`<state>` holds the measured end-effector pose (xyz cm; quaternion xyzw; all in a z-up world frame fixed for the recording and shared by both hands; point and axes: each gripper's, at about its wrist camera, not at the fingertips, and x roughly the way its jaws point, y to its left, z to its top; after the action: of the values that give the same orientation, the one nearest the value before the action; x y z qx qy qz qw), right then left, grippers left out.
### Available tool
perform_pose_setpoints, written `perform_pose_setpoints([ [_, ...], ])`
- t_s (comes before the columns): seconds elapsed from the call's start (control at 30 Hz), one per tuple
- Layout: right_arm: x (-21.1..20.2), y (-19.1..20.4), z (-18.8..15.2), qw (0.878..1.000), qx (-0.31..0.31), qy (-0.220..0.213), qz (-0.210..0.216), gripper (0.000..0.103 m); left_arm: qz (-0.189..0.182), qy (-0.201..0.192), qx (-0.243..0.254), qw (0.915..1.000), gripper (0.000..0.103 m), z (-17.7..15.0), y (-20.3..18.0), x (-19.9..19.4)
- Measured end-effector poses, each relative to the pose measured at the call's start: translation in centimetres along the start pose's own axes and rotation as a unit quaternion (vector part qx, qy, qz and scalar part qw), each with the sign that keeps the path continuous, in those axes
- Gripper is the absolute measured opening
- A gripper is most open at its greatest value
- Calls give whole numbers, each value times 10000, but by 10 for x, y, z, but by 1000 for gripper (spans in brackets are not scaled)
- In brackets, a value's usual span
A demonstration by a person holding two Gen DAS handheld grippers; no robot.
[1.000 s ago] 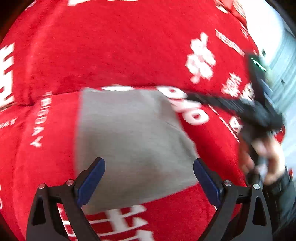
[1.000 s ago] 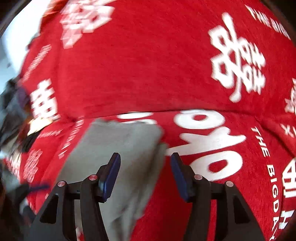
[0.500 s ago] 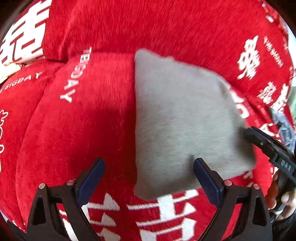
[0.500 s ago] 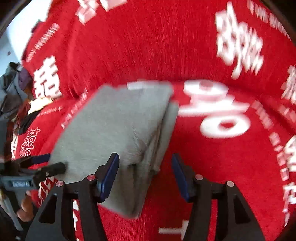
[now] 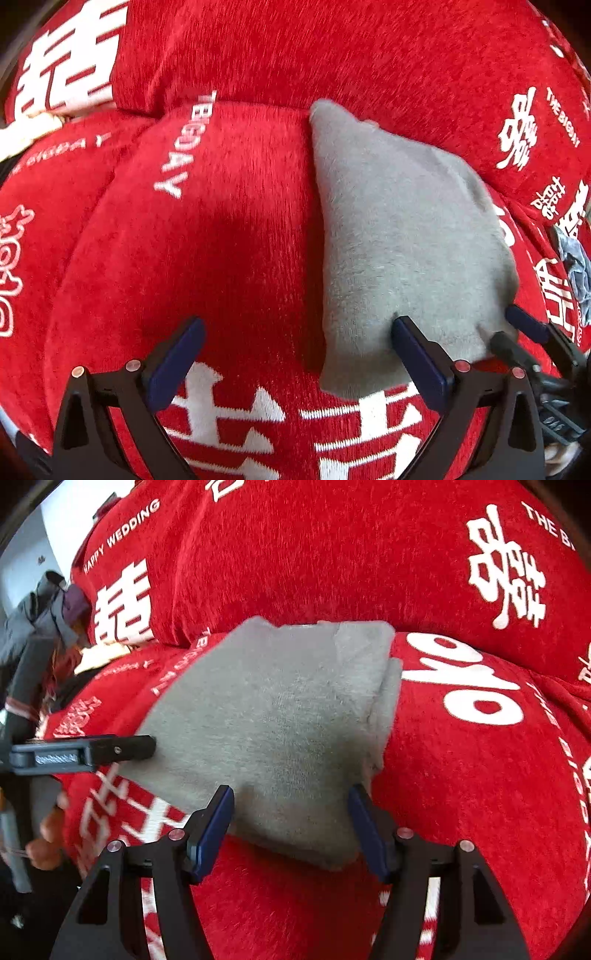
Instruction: Fold small clothes
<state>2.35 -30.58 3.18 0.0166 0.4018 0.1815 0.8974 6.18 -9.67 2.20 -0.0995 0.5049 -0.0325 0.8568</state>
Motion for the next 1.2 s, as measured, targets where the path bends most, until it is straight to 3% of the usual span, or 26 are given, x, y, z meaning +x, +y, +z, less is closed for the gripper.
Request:
perform_pose_setpoints([
  [0.1, -20, 2, 21, 9992, -37, -406, 25, 74, -74, -287, 93, 9995, 101, 16, -10, -13],
  [0.17, -17, 4, 37, 9987, -46, -479, 141, 76, 175, -360, 112, 9991, 101, 32, -17, -7],
  [0.27, 18, 1, 63, 9991, 86, -186, 364, 77, 563, 81, -21, 9984, 102, 49, -18, 27],
  [0.37, 62, -23, 70, 9984, 328, 335, 317, 76, 386, 225, -72, 9990, 103, 53, -15, 37],
  [0.5, 52, -54, 81, 9939, 805, 121, 751, 76, 229, 47, 125, 9996, 103, 61, -14, 18],
  [0.6, 41, -53, 94, 9934, 598, -191, 955, 79, 18, 69, 98, 9999, 103, 76, -18, 21],
  [0.67, 55, -53, 104, 9920, 519, 5, 1148, 79, 124, 139, 237, 9995, 103, 85, -30, 34],
  [0.77, 98, -63, 115, 9937, 455, 552, 859, 79, 431, 361, 440, 9974, 103, 93, -40, 61],
  [0.83, 114, -77, 120, 9956, 473, 640, 499, 79, 185, 613, 191, 9978, 103, 99, -33, 75],
  [0.9, 120, -97, 128, 9940, 777, 647, 424, 79, -47, 790, -33, 9969, 103, 106, -25, 78],
  [1.0, 110, -124, 137, 9924, 1124, 495, 53, 79, 50, 499, -99, 9987, 103, 119, -18, 62],
  [1.1, 96, -120, 146, 9943, 985, 316, 245, 79, -22, 317, -215, 9993, 103, 140, -14, 55],
  [1.2, 100, -84, 157, 9958, 550, 363, 633, 80, 248, 414, -126, 9988, 103, 162, -20, 72],
])
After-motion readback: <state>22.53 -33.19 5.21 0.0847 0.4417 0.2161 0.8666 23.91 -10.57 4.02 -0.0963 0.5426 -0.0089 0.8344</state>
